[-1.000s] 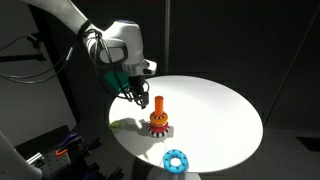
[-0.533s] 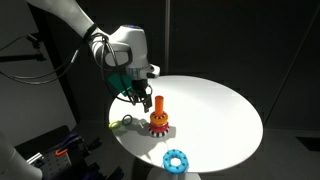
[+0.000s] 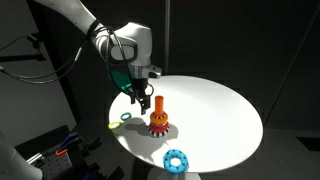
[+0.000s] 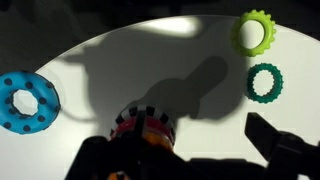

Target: Put the dark green ring on the table

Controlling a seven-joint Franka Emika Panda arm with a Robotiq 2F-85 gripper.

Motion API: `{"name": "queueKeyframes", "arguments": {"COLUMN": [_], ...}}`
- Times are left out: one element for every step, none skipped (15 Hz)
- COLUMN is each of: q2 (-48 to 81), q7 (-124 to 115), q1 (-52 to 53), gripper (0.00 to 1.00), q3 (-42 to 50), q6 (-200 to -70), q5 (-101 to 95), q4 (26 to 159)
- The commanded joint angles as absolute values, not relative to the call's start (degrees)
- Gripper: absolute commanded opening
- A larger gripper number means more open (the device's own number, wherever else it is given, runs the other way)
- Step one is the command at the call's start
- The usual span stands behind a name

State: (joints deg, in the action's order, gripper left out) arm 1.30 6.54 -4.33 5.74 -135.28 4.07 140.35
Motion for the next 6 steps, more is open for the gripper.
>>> {"name": "queueKeyframes", "arguments": {"q2": [0.02,-0.21,0.97,0.88,0.84,0.83], "q7": [4.33,4.22,5.78,5.7,5.69,5.69], "q1": [-4.86,-4.92,-4.76,-4.78,-4.78,-4.78], "gripper": [1.0,1.0,1.0,1.0,1.0,1.0], "q3": [5.74,5.76,5.51,5.53,5.54,5.54], "q6": [-131.54,-131.28,-133.53,-133.22,-133.08,-133.03], "q5": [1.41,0.98,2.56,2.28,2.24,2.23], "q4": [139.06,139.07,139.74,139.63,139.57,139.56]}}
